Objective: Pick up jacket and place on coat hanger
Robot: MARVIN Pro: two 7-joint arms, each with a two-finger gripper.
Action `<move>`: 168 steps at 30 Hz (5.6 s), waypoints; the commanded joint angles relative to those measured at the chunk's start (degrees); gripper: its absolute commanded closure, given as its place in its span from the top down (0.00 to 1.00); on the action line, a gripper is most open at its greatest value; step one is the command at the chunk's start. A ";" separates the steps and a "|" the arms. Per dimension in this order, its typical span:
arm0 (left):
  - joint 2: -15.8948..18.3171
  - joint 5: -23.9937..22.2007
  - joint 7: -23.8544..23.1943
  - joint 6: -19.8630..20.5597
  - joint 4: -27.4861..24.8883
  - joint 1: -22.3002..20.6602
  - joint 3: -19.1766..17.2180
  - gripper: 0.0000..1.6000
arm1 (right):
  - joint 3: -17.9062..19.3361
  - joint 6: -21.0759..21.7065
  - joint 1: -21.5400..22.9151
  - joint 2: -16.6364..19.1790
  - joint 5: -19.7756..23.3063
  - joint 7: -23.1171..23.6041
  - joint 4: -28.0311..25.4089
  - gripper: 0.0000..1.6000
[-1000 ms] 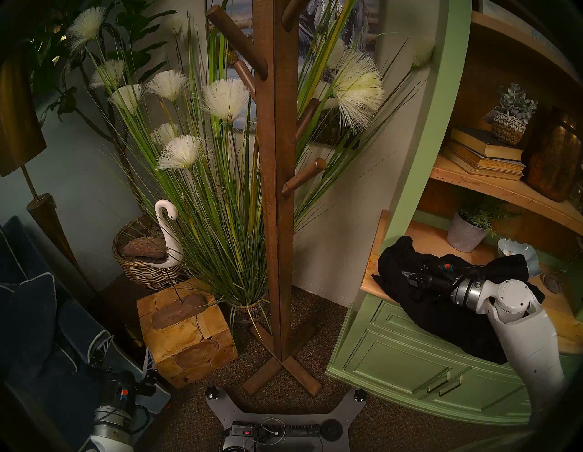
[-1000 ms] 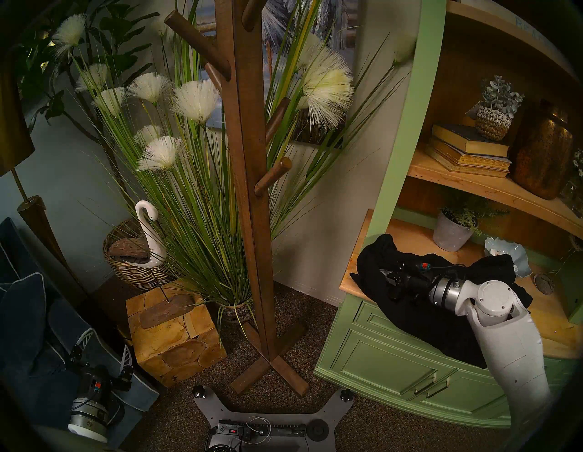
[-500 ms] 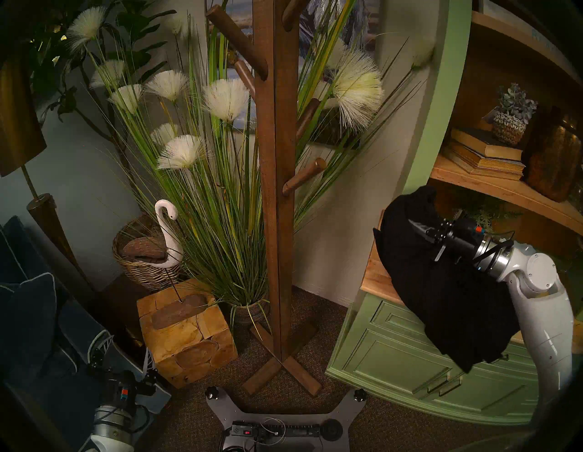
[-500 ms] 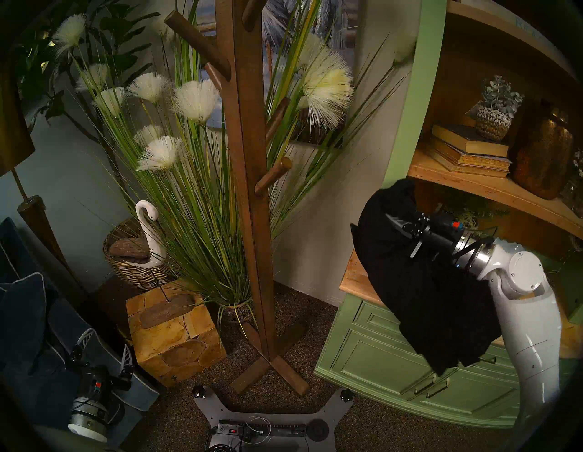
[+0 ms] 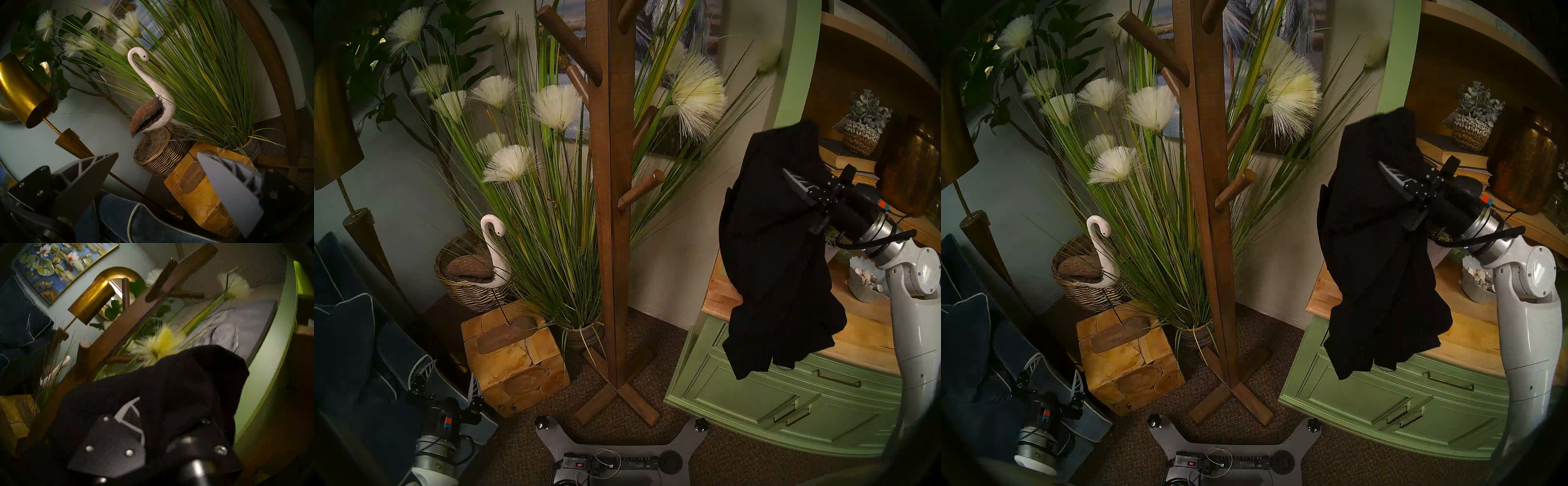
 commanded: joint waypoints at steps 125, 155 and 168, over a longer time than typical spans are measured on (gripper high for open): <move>-0.03 -0.09 0.10 -0.23 -3.53 2.11 -0.59 1.00 | -38.72 35.10 26.16 7.03 -4.48 -24.85 -20.74 0.00; 0.00 -0.11 0.10 -0.22 -3.55 2.15 -0.60 1.00 | -49.19 39.45 24.46 7.92 -8.05 -23.72 -18.50 0.00; 0.00 -0.20 0.02 -0.15 -3.71 2.26 -0.64 1.00 | -46.93 37.62 21.49 10.38 -6.26 -22.07 -15.64 0.00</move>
